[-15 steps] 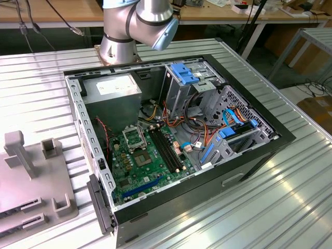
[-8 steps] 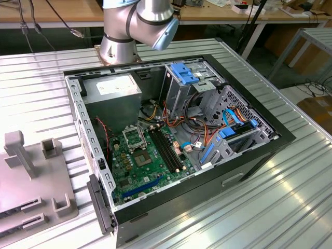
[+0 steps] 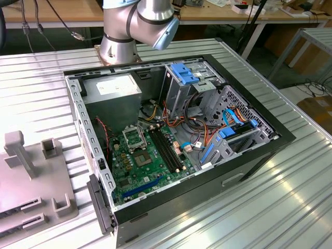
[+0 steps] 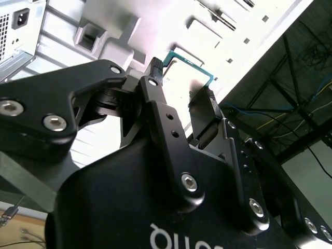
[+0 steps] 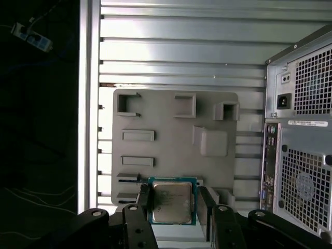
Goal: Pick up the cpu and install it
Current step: 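Pick up the cpu and move it towards the insertion slot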
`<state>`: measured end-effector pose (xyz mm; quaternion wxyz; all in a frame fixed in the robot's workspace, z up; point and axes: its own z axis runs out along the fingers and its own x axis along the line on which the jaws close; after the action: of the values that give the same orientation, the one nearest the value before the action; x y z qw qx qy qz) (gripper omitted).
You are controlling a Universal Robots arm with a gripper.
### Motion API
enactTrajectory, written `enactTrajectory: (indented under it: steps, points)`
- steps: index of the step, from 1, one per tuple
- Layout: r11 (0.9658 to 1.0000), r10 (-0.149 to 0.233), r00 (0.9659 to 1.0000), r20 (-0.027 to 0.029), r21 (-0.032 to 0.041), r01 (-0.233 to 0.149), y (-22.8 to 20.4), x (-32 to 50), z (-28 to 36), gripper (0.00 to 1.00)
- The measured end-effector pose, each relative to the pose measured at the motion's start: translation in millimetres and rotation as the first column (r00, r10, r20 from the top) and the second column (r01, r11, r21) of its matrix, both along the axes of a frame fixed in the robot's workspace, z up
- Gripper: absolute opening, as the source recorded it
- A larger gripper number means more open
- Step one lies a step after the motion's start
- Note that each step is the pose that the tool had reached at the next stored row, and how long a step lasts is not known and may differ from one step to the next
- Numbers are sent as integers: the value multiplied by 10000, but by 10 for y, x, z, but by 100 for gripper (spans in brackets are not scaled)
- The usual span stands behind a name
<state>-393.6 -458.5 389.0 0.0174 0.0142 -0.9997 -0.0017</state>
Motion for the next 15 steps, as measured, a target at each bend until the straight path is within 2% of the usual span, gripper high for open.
enactTrajectory:
  steps: [15]
  points:
    - [10000,0,10000,1,0,0,0,291,-13,46]
